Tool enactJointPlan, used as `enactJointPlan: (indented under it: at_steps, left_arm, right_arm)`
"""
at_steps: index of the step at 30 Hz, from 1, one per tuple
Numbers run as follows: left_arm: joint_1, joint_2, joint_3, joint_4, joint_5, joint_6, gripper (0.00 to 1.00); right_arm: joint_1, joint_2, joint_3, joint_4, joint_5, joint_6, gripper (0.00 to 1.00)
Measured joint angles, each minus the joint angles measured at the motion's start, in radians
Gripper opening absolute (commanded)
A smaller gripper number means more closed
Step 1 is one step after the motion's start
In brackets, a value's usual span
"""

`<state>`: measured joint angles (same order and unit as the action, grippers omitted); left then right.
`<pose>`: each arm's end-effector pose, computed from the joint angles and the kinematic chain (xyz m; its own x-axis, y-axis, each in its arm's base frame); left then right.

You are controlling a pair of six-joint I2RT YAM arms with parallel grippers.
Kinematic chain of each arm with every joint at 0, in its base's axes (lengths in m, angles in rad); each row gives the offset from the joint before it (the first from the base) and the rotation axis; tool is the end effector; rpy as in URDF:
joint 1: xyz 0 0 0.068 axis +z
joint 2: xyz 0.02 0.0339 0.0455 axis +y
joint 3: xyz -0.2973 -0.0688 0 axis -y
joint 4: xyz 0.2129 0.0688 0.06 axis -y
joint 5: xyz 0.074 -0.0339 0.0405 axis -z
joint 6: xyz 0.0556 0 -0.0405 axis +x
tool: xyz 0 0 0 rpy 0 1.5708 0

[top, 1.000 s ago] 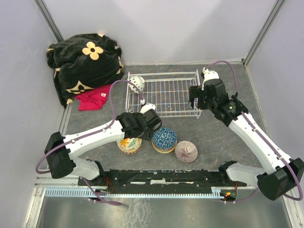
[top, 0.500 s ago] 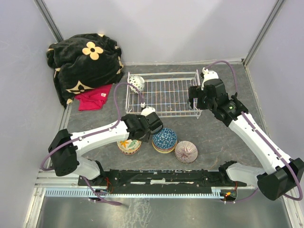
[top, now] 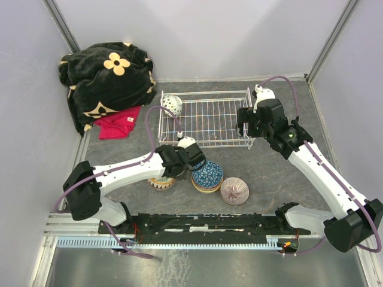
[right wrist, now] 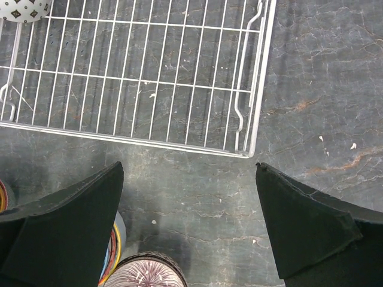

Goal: Load the bowls into the dish rack
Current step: Pick up the bowl from the center of the board.

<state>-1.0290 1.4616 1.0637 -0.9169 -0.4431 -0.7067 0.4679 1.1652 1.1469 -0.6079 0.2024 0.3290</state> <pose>0.1435 -0.1921 0.2617 -0.8457 0.2675 -0.4619 0.2222 0.9632 0.1510 0.2021 0.0896 0.3675 -0.5908 0.0561 -0.8049 -0.1115 0.9823 0.1503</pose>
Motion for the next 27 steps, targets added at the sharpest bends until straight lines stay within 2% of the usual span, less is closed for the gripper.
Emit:
enactJointPlan:
  at_steps: [10,21,27]
  left_arm:
    - [0.000,-0.039,0.077,-0.058,-0.031,0.001,0.03]
    - [0.003,-0.068,0.337,-0.068,-0.044,0.024,0.03]
    - [0.064,-0.020,0.531,-0.005,0.010,0.110,0.03]
  right_arm:
    - [0.000,0.000,-0.010,0.011,-0.008,0.000,0.99]
    - [-0.001,0.015,-0.041,0.060,-0.017,0.000,0.98]
    - [-0.010,0.053,-0.038,0.063,-0.006,0.003,0.98]
